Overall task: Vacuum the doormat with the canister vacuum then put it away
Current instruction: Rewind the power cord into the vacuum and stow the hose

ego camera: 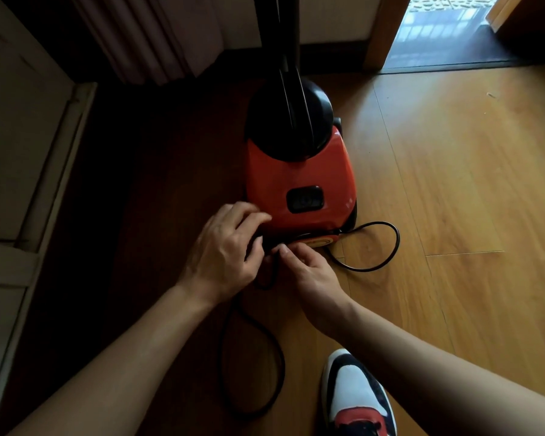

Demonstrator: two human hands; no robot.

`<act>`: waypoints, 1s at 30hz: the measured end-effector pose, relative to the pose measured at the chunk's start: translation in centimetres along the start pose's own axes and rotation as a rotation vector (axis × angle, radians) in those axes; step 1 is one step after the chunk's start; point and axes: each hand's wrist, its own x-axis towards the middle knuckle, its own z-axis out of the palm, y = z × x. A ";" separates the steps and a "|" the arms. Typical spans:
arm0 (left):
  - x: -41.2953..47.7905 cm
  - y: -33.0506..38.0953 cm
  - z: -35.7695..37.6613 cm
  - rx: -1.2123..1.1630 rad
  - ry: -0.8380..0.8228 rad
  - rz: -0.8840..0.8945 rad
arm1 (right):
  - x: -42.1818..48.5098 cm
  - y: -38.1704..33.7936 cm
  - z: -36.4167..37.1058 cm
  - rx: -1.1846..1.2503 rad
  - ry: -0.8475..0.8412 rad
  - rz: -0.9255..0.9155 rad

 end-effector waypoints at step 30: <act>3.7 -2.3 0.8 0.068 -0.232 0.130 | 3.0 -1.0 -10.9 -0.328 0.307 0.186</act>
